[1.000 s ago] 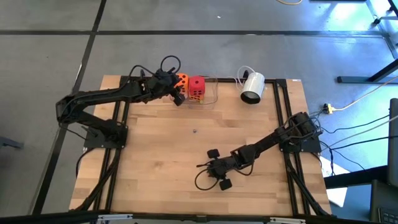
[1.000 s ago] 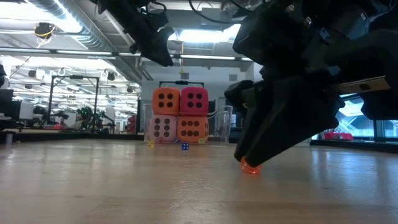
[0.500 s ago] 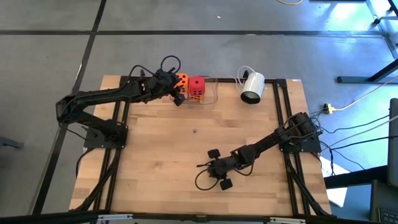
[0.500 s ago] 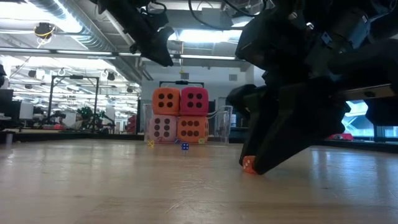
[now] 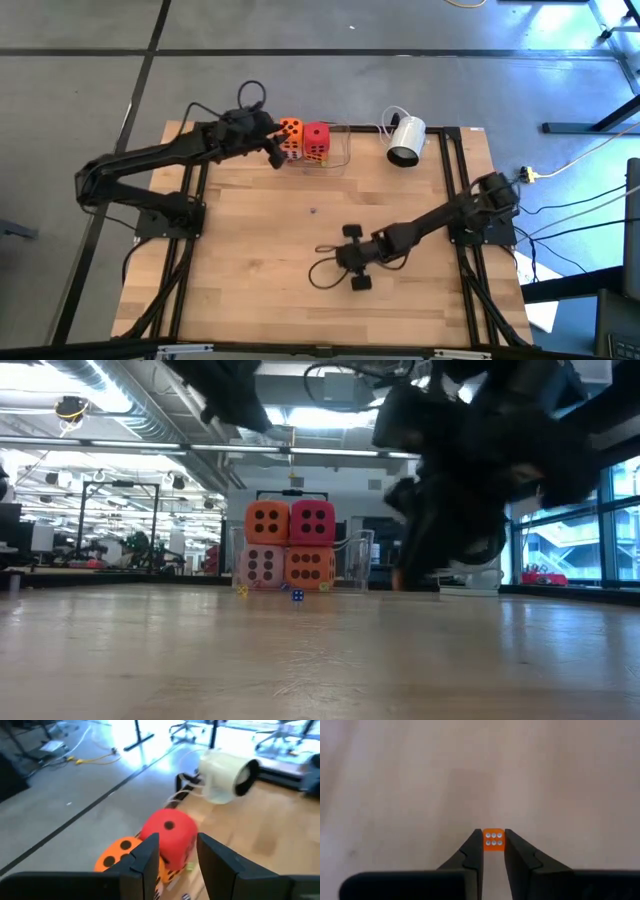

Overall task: Pick & Place Dice
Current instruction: Put the small orange dice in the transparent bin

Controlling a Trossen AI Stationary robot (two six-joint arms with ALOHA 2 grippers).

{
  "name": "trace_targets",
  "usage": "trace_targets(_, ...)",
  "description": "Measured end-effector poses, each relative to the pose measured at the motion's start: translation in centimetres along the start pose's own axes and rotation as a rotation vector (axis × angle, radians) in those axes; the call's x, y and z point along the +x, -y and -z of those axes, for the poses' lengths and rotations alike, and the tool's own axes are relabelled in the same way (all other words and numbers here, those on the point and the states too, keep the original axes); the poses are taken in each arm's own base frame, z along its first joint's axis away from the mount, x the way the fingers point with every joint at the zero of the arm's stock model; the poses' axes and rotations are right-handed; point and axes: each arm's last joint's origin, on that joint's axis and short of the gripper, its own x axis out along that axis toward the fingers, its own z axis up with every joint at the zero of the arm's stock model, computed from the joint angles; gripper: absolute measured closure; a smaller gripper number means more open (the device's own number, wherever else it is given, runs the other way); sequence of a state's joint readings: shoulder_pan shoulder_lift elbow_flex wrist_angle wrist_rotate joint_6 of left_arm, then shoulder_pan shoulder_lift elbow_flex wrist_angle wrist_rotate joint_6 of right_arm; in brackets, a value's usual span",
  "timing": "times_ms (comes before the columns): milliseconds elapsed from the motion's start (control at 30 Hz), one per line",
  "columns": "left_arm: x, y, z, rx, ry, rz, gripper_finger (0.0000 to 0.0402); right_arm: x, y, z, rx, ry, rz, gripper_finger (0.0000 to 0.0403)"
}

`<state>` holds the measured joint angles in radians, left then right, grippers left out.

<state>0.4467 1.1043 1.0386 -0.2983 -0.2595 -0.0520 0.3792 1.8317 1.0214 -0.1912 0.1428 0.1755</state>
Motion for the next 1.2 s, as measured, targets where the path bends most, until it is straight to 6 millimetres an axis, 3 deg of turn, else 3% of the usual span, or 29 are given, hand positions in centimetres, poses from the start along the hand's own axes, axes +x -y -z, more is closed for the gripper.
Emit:
trace_targets(167,-2.0,-0.1,-0.2,-0.020,0.010,0.068,0.0274,-3.2,5.3,-1.8,0.130,0.085,0.156,0.0352)
trace_targets(400,-3.1,0.5,1.1,0.006,-0.122,0.115,0.0276,-10.5,15.4,-4.4,0.599,0.258,0.261,0.0351)
trace_targets(500,-3.1,0.9,1.3,0.019,-0.140,0.132,0.0276,-13.2,19.5,-5.1,0.627,0.234,0.305,0.0351)
trace_targets(600,-2.9,1.4,1.5,0.029,-0.151,0.160,0.0275,-14.4,23.2,-5.4,0.595,0.192,0.362,0.0351)
trace_targets(733,-2.7,2.0,1.7,0.021,-0.170,0.176,0.0274,-13.6,27.0,-5.1,0.529,0.121,0.378,0.0351)
trace_targets(833,-2.5,2.2,1.8,0.010,-0.183,0.174,0.0276,-11.9,28.8,-4.6,0.504,0.067,0.342,0.0351)
trace_targets(1200,-2.2,2.4,2.0,-0.043,-0.198,0.158,0.0276,-6.2,30.3,-2.6,0.375,-0.115,0.286,0.0351)
